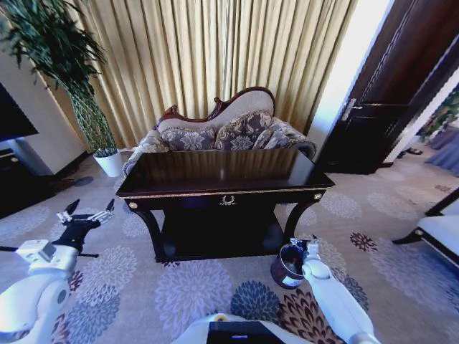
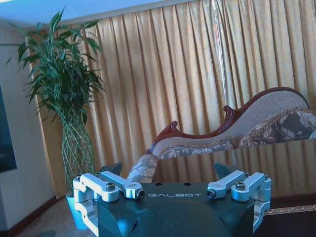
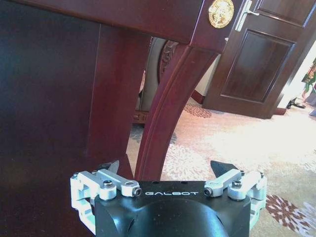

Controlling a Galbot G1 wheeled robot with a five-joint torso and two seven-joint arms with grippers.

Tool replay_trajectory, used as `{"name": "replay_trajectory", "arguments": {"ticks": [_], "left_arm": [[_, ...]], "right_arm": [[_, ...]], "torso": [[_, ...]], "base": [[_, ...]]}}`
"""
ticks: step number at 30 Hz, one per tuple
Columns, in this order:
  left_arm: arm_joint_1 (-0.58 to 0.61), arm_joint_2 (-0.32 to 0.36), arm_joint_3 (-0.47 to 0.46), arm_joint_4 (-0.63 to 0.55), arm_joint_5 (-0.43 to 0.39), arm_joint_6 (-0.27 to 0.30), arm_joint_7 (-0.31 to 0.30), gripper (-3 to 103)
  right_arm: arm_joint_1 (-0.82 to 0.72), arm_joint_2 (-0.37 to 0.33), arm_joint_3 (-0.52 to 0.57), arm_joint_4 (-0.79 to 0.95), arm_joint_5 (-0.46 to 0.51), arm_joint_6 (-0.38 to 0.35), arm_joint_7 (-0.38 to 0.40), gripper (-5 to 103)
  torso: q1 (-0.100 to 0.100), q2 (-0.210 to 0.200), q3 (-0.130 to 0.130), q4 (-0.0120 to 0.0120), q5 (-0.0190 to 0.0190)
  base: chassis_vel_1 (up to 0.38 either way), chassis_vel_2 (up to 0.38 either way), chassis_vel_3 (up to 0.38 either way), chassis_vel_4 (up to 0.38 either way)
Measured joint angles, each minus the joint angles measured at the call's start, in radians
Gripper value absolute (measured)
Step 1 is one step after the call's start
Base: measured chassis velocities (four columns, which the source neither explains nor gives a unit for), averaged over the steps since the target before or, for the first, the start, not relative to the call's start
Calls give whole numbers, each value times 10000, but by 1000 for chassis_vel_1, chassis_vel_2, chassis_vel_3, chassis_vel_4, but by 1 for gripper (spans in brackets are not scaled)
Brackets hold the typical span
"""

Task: Move to the front of the table and place the trash on the table into the trash bin.

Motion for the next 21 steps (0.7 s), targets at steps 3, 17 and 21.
{"name": "replay_trajectory", "arguments": {"ticks": [3,17,21], "left_arm": [[12,-2,-3,31,255,-100,72,100],[4,-118,-90,19,-410,-40,49,100],[-35,-70,-234,-86,-892,142,30,100]], "right_arm": [[-135,-16,32,144,53,-5,0,100],[-1763,-698,800,5685,2236,-2309,20,100],[-2521,-1248,1353,8693,2955,-2989,272,100]], "torso": [[0,0,0,1,1],[0,1,-1,3,-1],[0,1,-1,0,-3]], "base": [[0,0,0,0],[0,0,0,0],[0,0,0,0]]}}
